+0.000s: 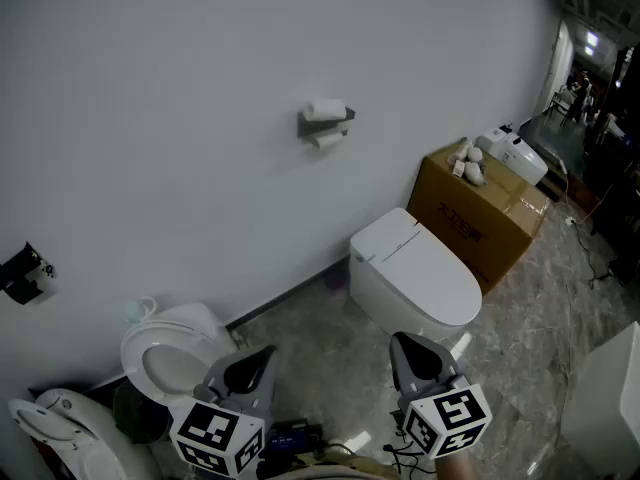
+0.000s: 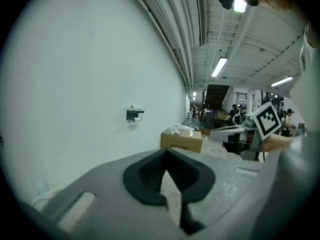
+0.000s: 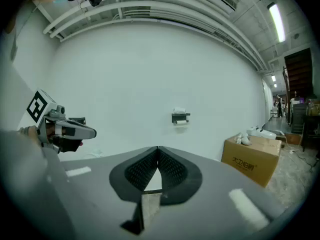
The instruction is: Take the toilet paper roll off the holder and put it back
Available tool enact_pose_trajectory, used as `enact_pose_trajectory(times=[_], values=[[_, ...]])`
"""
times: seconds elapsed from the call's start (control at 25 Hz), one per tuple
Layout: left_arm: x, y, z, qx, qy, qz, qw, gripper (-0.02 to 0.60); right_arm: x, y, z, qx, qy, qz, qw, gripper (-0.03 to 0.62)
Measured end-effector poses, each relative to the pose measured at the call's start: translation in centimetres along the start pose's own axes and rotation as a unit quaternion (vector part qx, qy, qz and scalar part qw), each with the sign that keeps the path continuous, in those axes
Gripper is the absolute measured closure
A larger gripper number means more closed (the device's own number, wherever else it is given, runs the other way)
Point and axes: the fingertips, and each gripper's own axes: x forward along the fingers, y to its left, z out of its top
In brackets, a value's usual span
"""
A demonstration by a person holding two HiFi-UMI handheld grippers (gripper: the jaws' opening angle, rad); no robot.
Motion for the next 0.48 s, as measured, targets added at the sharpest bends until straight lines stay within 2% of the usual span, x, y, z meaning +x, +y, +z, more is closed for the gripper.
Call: enact_pose_trajectory(times=[0.48], values=[[-0.18,-0.22,0.14,0.000,0.000,0.006,1.0000,0.588,-0.17,0.00,-0.03,-0.001,0.000,0.005,1.000,0.589]])
